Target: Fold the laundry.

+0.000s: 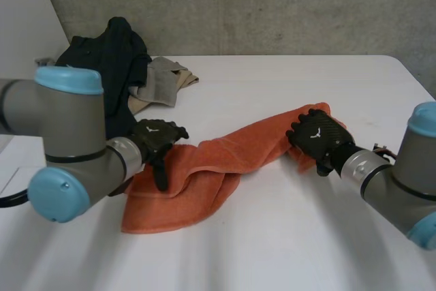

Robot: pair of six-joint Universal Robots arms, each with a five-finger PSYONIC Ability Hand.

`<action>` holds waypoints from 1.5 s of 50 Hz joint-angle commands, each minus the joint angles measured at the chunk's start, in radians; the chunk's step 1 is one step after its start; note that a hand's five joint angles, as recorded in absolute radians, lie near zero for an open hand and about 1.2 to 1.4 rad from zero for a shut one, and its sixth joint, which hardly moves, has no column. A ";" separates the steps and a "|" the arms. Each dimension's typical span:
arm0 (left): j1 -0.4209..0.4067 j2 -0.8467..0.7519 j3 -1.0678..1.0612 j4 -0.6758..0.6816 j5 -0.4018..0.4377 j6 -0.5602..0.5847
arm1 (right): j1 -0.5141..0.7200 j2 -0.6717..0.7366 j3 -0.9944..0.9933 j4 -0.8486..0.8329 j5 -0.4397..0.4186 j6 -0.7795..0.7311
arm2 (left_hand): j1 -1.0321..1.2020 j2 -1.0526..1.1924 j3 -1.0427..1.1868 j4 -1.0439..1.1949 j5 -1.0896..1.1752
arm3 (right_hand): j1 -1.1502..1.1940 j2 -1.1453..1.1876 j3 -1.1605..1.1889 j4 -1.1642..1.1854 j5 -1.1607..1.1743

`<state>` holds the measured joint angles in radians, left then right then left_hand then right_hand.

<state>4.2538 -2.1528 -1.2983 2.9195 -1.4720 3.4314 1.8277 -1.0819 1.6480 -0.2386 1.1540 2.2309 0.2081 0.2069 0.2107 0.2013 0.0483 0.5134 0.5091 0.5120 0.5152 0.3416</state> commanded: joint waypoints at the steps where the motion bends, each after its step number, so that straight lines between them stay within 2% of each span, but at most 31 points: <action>1: -0.054 -0.108 0.085 0.046 0.001 -0.001 | 0.008 0.129 -0.060 -0.117 0.012 -0.007 | 0.116 0.118 0.114 0.123 0.102 | 0.245 0.249 0.246 0.243 0.242; 4: -0.071 -0.137 0.117 0.036 -0.010 -0.004 | 0.008 0.163 -0.080 -0.152 0.021 -0.010 | 0.260 0.261 0.258 0.267 0.245 | 0.386 0.390 0.387 0.384 0.383; 7: -0.095 -0.156 0.149 0.024 -0.025 -0.006 | 0.005 0.171 -0.089 -0.172 0.046 -0.004 | 0.741 0.742 0.738 0.747 0.726 | 0.881 0.886 0.883 0.880 0.879; 9: -0.103 -0.142 0.171 0.023 -0.045 -0.008 | 0.001 0.153 -0.077 -0.172 0.064 0.022 | 1.186 1.187 1.183 1.192 1.171 | 0.883 0.887 0.884 0.881 0.880; 12: -0.101 -0.101 0.177 0.024 -0.077 -0.024 | -0.014 0.094 -0.056 -0.172 0.070 0.091 | 1.188 1.189 1.186 1.195 1.173 | 0.883 0.887 0.884 0.881 0.880; 13: -0.101 -0.061 0.175 0.024 -0.093 -0.047 | -0.033 0.029 -0.050 -0.166 0.070 0.145 | 1.188 1.189 1.186 1.195 1.173 | 0.883 0.887 0.884 0.881 0.880; 18: -0.086 0.065 0.177 0.021 -0.094 -0.103 | -0.085 -0.142 -0.089 -0.065 0.078 0.363 | 1.188 1.189 1.186 1.195 1.173 | 0.883 0.887 0.884 0.881 0.880; 22: -0.054 0.175 0.171 0.006 -0.088 -0.112 | -0.192 -0.207 -0.221 0.161 0.069 0.545 | 1.188 1.189 1.186 1.195 1.173 | 0.883 0.887 0.884 0.881 0.880; 23: -0.045 0.209 0.163 0.003 -0.087 -0.110 | -0.230 -0.214 -0.291 0.265 0.058 0.605 | 1.188 1.189 1.186 1.195 1.173 | 0.883 0.887 0.884 0.881 0.880; 26: -0.029 0.252 0.154 -0.005 -0.077 -0.094 | -0.275 -0.214 -0.425 0.469 0.032 0.665 | 1.188 1.189 1.186 1.195 1.173 | 0.883 0.887 0.884 0.881 0.880; 29: -0.025 0.260 0.143 -0.022 -0.068 -0.074 | -0.294 -0.208 -0.508 0.600 0.003 0.648 | 1.188 1.189 1.186 1.195 1.173 | 0.883 0.887 0.884 0.881 0.880; 33: -0.034 0.237 0.126 -0.094 -0.054 0.001 | -0.301 -0.162 -0.606 0.804 -0.039 0.526 | 1.188 1.189 1.186 1.195 1.173 | 0.883 0.887 0.884 0.881 0.880; 36: -0.038 0.162 0.132 -0.135 -0.057 0.067 | -0.298 -0.128 -0.613 0.857 -0.039 0.466 | 1.188 1.189 1.186 1.195 1.173 | 0.883 0.887 0.884 0.881 0.880; 40: -0.020 0.039 0.218 -0.129 -0.079 0.101 | -0.260 -0.053 -0.634 0.793 -0.004 0.432 | 1.188 1.189 1.186 1.195 1.173 | 0.883 0.887 0.884 0.881 0.880; 44: -0.006 -0.064 0.437 -0.063 -0.096 0.101 | -0.205 0.020 -0.703 0.554 0.090 0.519 | 1.188 1.189 1.186 1.195 1.173 | 0.883 0.887 0.884 0.881 0.880; 45: -0.006 -0.090 0.546 -0.025 -0.102 0.098 | -0.194 0.040 -0.729 0.422 0.130 0.579 | 1.188 1.189 1.186 1.195 1.173 | 0.883 0.887 0.884 0.881 0.880; 48: -0.008 -0.107 0.745 0.048 -0.116 0.088 | -0.185 0.054 -0.758 0.198 0.177 0.692 | 1.188 1.189 1.186 1.195 1.173 | 0.883 0.887 0.884 0.881 0.880; 49: -0.009 -0.104 0.790 0.070 -0.117 0.080 | -0.185 0.050 -0.766 0.026 0.209 0.786 | 1.188 1.189 1.186 1.195 1.173 | 0.883 0.887 0.884 0.881 0.880; 52: -0.015 -0.079 0.910 0.139 -0.132 0.045 | -0.186 0.027 -0.767 -0.250 0.268 0.957 | 1.188 1.189 1.186 1.195 1.173 | 0.883 0.887 0.884 0.881 0.880; 55: -0.019 -0.027 0.927 0.193 -0.163 -0.001 | -0.194 0.013 -0.781 -0.399 0.300 1.056 | 1.188 1.189 1.186 1.195 1.173 | 0.883 0.887 0.884 0.881 0.880; 58: -0.020 0.013 0.900 0.210 -0.172 -0.015 | -0.197 0.016 -0.812 -0.377 0.293 1.063 | 1.188 1.189 1.186 1.195 1.173 | 0.883 0.887 0.884 0.881 0.880; 66: -0.009 0.105 0.634 0.237 -0.146 -0.014 | -0.199 0.022 -0.812 -0.191 0.182 1.073 | 1.188 1.189 1.186 1.195 1.173 | 0.883 0.887 0.884 0.881 0.880; 69: -0.005 0.117 0.503 0.239 -0.142 -0.012 | -0.215 0.016 -0.755 -0.130 0.118 1.072 | 1.188 1.189 1.186 1.195 1.173 | 0.883 0.887 0.884 0.881 0.880; 75: -0.008 0.099 0.210 0.245 -0.131 0.003 | -0.265 -0.016 -0.522 -0.031 -0.051 1.035 | 1.188 1.189 1.186 1.195 1.173 | 0.883 0.887 0.884 0.881 0.880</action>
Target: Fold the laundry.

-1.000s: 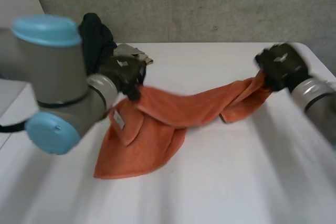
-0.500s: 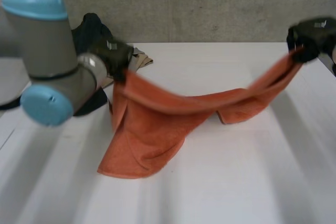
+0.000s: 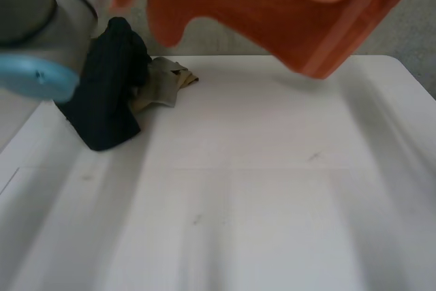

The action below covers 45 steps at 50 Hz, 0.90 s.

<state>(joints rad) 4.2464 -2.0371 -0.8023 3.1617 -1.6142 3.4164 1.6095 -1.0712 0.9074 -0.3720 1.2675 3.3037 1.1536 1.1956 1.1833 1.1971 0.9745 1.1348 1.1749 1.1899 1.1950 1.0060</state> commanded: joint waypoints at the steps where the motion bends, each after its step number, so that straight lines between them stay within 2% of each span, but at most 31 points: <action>1: 0.000 -0.024 -0.317 0.003 0.013 0.027 | -0.052 -0.027 0.249 0.110 -0.187 -0.048 | 0.243 0.201 0.213 0.199 0.247 | 0.261 0.221 0.206 0.201 0.216; 3: 0.003 -0.058 -0.395 -0.003 0.014 0.059 | -0.066 -0.020 0.339 0.126 -0.253 -0.097 | 0.243 0.201 0.213 0.199 0.247 | 0.261 0.221 0.206 0.201 0.216; 7: 0.004 -0.129 -0.484 -0.006 0.016 0.130 | -0.101 0.014 0.459 0.162 -0.313 -0.226 | 0.243 0.201 0.213 0.199 0.247 | 0.261 0.221 0.206 0.201 0.216; 14: -0.013 -0.189 -0.529 -0.029 0.017 0.224 | -0.123 0.069 0.536 0.306 -0.313 -0.505 | 0.243 0.201 0.213 0.199 0.247 | 0.261 0.221 0.206 0.201 0.216; 16: -0.017 -0.189 -0.529 -0.020 0.019 0.231 | -0.129 0.080 0.538 0.366 -0.315 -0.594 | 0.121 0.079 0.091 0.077 0.125 | 0.261 0.221 0.206 0.201 0.216; 18: -0.019 -0.184 -0.531 -0.016 0.019 0.231 | -0.129 0.085 0.538 0.405 -0.313 -0.648 | -0.213 -0.255 -0.243 -0.256 -0.208 | 0.261 0.221 0.206 0.201 0.216; 21: -0.026 -0.178 -0.540 -0.015 0.025 0.236 | -0.125 0.082 0.535 0.412 -0.295 -0.641 | -0.493 -0.535 -0.522 -0.536 -0.488 | 0.261 0.221 0.206 0.201 0.216; 25: -0.052 -0.172 -0.567 -0.017 0.019 0.238 | -0.123 0.074 0.530 0.410 -0.257 -0.615 | -0.646 -0.688 -0.676 -0.690 -0.642 | 0.261 0.221 0.206 0.201 0.216; 31: -0.072 -0.147 -0.604 -0.011 -0.009 0.273 | -0.120 0.070 0.521 0.400 -0.197 -0.572 | -0.699 -0.741 -0.729 -0.743 -0.695 | 0.261 0.221 0.206 0.201 0.216; 36: -0.042 -0.101 -0.650 0.033 -0.055 0.310 | -0.115 0.069 0.519 0.392 -0.180 -0.558 | -0.743 -0.785 -0.773 -0.787 -0.739 | 0.261 0.221 0.206 0.201 0.216; 38: -0.017 -0.095 -0.660 0.052 -0.052 0.319 | -0.114 0.071 0.519 0.389 -0.180 -0.558 | -0.743 -0.785 -0.773 -0.787 -0.739 | 0.261 0.221 0.206 0.201 0.216; 45: 0.096 -0.097 -0.675 0.052 0.042 0.340 | -0.111 0.073 0.524 0.380 -0.178 -0.558 | -0.626 -0.668 -0.656 -0.670 -0.622 | 0.261 0.221 0.206 0.201 0.216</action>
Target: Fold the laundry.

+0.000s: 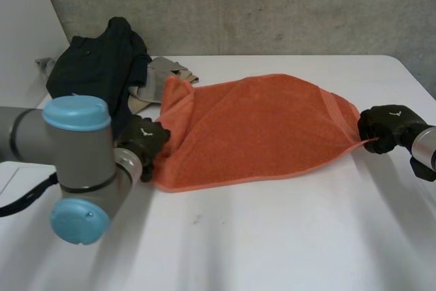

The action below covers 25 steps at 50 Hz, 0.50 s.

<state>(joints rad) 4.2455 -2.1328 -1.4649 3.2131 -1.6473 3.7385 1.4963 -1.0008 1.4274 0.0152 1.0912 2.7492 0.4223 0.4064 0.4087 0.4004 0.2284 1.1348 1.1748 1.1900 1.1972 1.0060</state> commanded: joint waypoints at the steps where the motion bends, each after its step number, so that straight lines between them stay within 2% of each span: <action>1: 0.108 -0.003 -0.012 -0.005 0.086 0.017 | 0.002 0.002 0.004 -0.009 -0.002 -0.003 | 0.111 0.127 0.125 0.133 0.130 | 0.261 0.221 0.206 0.199 0.216; 10: 0.194 -0.058 0.017 -0.036 0.159 0.009 | -0.005 -0.001 0.002 -0.012 -0.002 -0.002 | 0.170 0.186 0.183 0.192 0.189 | 0.261 0.221 0.206 0.199 0.216; 18: 0.198 -0.107 0.058 -0.036 0.169 0.007 | -0.008 -0.005 0.004 -0.012 -0.002 0.010 | 0.296 0.312 0.309 0.318 0.315 | 0.261 0.221 0.206 0.199 0.216; 20: 0.198 -0.108 0.063 -0.033 0.172 0.006 | -0.013 -0.008 0.005 -0.012 -0.002 0.013 | 0.451 0.467 0.464 0.473 0.470 | 0.261 0.221 0.206 0.199 0.216; 22: 0.198 -0.108 0.069 -0.018 0.188 0.001 | -0.018 -0.015 0.007 -0.011 -0.002 0.017 | 0.972 0.988 0.985 0.994 0.991 | 0.261 0.221 0.206 0.199 0.216; 25: 0.206 -0.089 0.069 -0.015 0.218 -0.023 | -0.028 -0.033 0.005 -0.004 -0.004 0.021 | 0.974 0.990 0.988 0.996 0.993 | 0.261 0.221 0.206 0.199 0.216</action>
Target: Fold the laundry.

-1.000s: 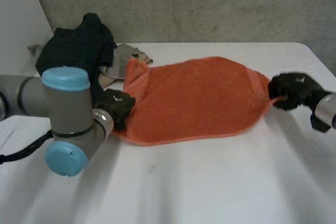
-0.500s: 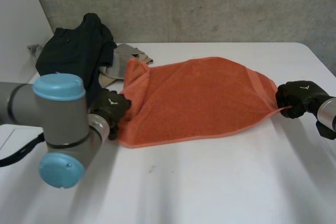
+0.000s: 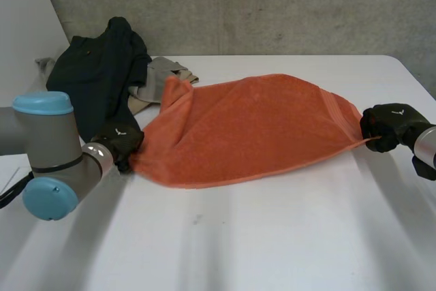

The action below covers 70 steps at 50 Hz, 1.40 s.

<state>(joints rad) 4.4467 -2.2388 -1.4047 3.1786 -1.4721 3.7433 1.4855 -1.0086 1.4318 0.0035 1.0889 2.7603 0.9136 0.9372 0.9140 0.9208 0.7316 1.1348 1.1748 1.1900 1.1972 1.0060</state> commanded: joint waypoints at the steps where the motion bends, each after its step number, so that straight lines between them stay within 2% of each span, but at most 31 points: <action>1: 0.008 0.028 0.006 0.015 0.049 -0.039 | -0.025 -0.042 0.002 0.016 -0.003 0.012 | 0.483 0.459 0.482 0.475 0.490 | 0.261 0.221 0.206 0.199 0.216; 4: 0.025 0.090 -0.023 -0.011 0.072 -0.083 | -0.039 -0.073 -0.001 0.036 -0.007 0.004 | 0.483 0.459 0.482 0.475 0.490 | 0.261 0.221 0.206 0.199 0.216; 9: 0.043 0.246 -0.102 -0.112 0.058 -0.086 | -0.097 -0.153 -0.022 0.229 -0.026 -0.124 | 0.483 0.459 0.482 0.475 0.490 | 0.261 0.221 0.206 0.199 0.216; 12: 0.043 0.346 -0.154 -0.213 0.026 -0.027 | -0.160 -0.189 -0.039 0.445 -0.024 -0.353 | 0.483 0.459 0.482 0.475 0.490 | 0.261 0.221 0.206 0.199 0.216; 13: 0.040 0.393 -0.181 -0.283 0.009 0.025 | -0.186 -0.200 -0.047 0.580 -0.021 -0.493 | 0.483 0.459 0.482 0.475 0.490 | 0.261 0.221 0.206 0.199 0.216; 16: 0.036 0.455 -0.221 -0.382 -0.007 0.119 | -0.217 -0.205 -0.047 0.777 -0.011 -0.716 | 0.483 0.459 0.482 0.475 0.490 | 0.261 0.221 0.206 0.199 0.216; 17: 0.034 0.485 -0.247 -0.435 -0.014 0.186 | -0.231 -0.203 -0.045 0.894 -0.003 -0.846 | 0.483 0.459 0.482 0.475 0.490 | 0.261 0.221 0.206 0.199 0.216; 20: 0.025 0.516 -0.275 -0.483 -0.019 0.266 | -0.235 -0.197 -0.044 1.006 0.026 -0.950 | 0.483 0.459 0.482 0.475 0.490 | 0.261 0.221 0.206 0.199 0.216; 21: 0.013 0.524 -0.284 -0.486 -0.017 0.307 | -0.226 -0.182 -0.045 1.006 0.044 -0.938 | 0.483 0.459 0.482 0.475 0.490 | 0.261 0.221 0.206 0.199 0.216; 24: -0.019 0.518 -0.278 -0.467 -0.022 0.339 | -0.206 -0.157 -0.053 0.974 0.063 -0.910 | 0.483 0.459 0.482 0.475 0.490 | 0.261 0.221 0.206 0.199 0.216; 32: -0.095 0.322 -0.054 -0.362 -0.117 0.273 | -0.136 -0.093 -0.129 0.873 0.098 -0.812 | 0.483 0.459 0.482 0.475 0.490 | 0.261 0.221 0.206 0.199 0.216; 36: -0.121 0.226 0.163 -0.332 -0.160 0.237 | -0.079 -0.064 -0.263 0.773 0.094 -0.662 | 0.483 0.459 0.482 0.475 0.490 | 0.261 0.221 0.206 0.199 0.216; 40: -0.132 0.183 0.483 -0.278 -0.175 0.156 | -0.041 -0.062 -0.459 0.615 0.097 -0.438 | 0.483 0.459 0.482 0.475 0.490 | 0.261 0.221 0.206 0.199 0.216; 41: -0.135 0.186 0.533 -0.261 -0.172 0.133 | -0.033 -0.067 -0.526 0.519 0.100 -0.333 | 0.483 0.459 0.482 0.475 0.490 | 0.261 0.221 0.206 0.199 0.216; 43: -0.133 0.196 0.622 -0.217 -0.174 0.086 | -0.028 -0.077 -0.580 0.408 0.106 -0.225 | 0.483 0.459 0.482 0.475 0.490 | 0.261 0.221 0.206 0.199 0.216; 44: -0.130 0.205 0.691 -0.156 -0.178 0.025 | -0.030 -0.093 -0.608 0.289 0.112 -0.118 | 0.483 0.459 0.482 0.475 0.490 | 0.261 0.221 0.206 0.199 0.216; 47: -0.127 0.223 0.751 -0.066 -0.183 -0.043 | -0.031 -0.139 -0.610 0.098 0.124 0.023 | 0.483 0.459 0.482 0.475 0.490 | 0.261 0.221 0.206 0.199 0.216; 48: -0.129 0.235 0.768 -0.004 -0.188 -0.081 | -0.030 -0.166 -0.596 -0.030 0.140 0.107 | 0.483 0.459 0.482 0.475 0.490 | 0.261 0.221 0.206 0.199 0.216; 52: -0.129 0.248 0.759 0.090 -0.198 -0.097 | -0.034 -0.211 -0.548 -0.209 0.189 0.193 | 0.483 0.459 0.482 0.475 0.490 | 0.261 0.221 0.206 0.199 0.216; 55: -0.129 0.245 0.734 0.080 -0.206 -0.077 | -0.027 -0.225 -0.530 -0.218 0.198 0.180 | 0.483 0.459 0.482 0.475 0.490 | 0.261 0.221 0.206 0.199 0.216; 62: -0.113 0.234 0.575 0.058 -0.223 -0.063 | -0.017 -0.206 -0.499 -0.181 0.152 0.173 | 0.483 0.459 0.482 0.475 0.490 | 0.261 0.221 0.206 0.199 0.216; 70: -0.116 0.242 0.336 0.063 -0.189 -0.051 | -0.039 -0.134 -0.426 -0.007 0.095 0.134 | 0.483 0.459 0.482 0.475 0.490 | 0.261 0.221 0.206 0.199 0.216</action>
<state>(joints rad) 4.3336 -1.9999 -0.9124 3.2415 -1.6895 3.6830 1.4641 -1.1943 0.9548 -0.1360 1.2269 2.9316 1.1447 1.1968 1.1873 1.1962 0.9784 1.1348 1.1748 1.1902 1.1979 1.0207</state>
